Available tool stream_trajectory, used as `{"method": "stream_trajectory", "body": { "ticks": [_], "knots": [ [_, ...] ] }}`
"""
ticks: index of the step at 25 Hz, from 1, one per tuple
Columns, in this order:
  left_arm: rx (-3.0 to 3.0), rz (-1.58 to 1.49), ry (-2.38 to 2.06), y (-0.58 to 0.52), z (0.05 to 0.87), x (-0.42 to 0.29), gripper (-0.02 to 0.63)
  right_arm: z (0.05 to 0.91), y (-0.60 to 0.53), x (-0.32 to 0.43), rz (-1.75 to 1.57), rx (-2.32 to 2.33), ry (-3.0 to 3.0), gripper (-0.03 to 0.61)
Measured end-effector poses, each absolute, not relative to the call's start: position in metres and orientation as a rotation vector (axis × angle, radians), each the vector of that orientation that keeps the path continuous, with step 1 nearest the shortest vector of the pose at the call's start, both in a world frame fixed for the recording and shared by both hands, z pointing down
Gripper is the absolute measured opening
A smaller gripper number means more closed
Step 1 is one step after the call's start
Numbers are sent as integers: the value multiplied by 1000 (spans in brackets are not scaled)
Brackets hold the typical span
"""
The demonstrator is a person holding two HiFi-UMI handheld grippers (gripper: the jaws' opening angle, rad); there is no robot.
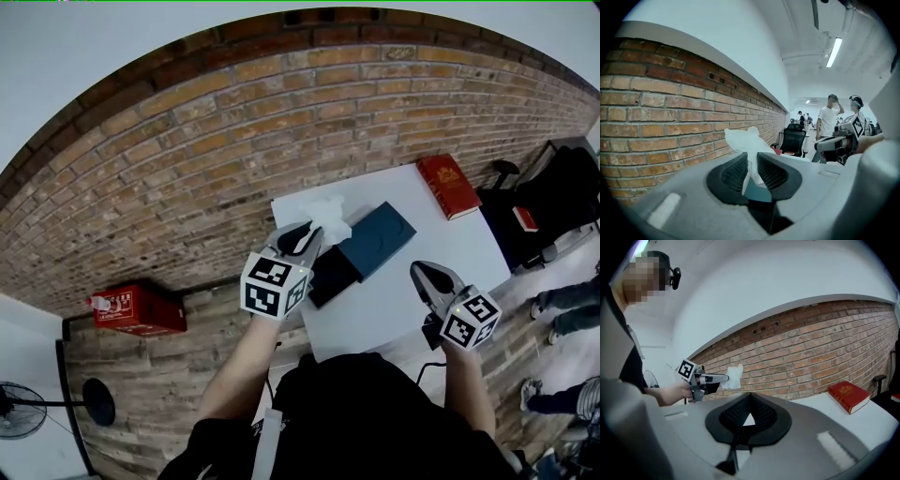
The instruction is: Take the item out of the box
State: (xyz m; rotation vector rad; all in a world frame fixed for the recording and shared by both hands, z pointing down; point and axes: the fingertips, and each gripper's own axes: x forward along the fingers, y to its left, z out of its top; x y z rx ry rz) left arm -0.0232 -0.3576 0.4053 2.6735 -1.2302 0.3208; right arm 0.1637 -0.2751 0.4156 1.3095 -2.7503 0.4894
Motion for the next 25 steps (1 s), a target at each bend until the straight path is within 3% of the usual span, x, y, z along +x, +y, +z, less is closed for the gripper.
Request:
{"method": "stream_trajectory", "body": {
  "ticks": [15, 25],
  "knots": [
    [2640, 203, -1385, -352, 384, -14, 71, 410, -281, 207, 489, 1368, -2826, -2],
    [2627, 191, -1429, -350, 387, -16, 71, 406, -283, 193, 329, 1307, -2818, -2]
  ]
}}
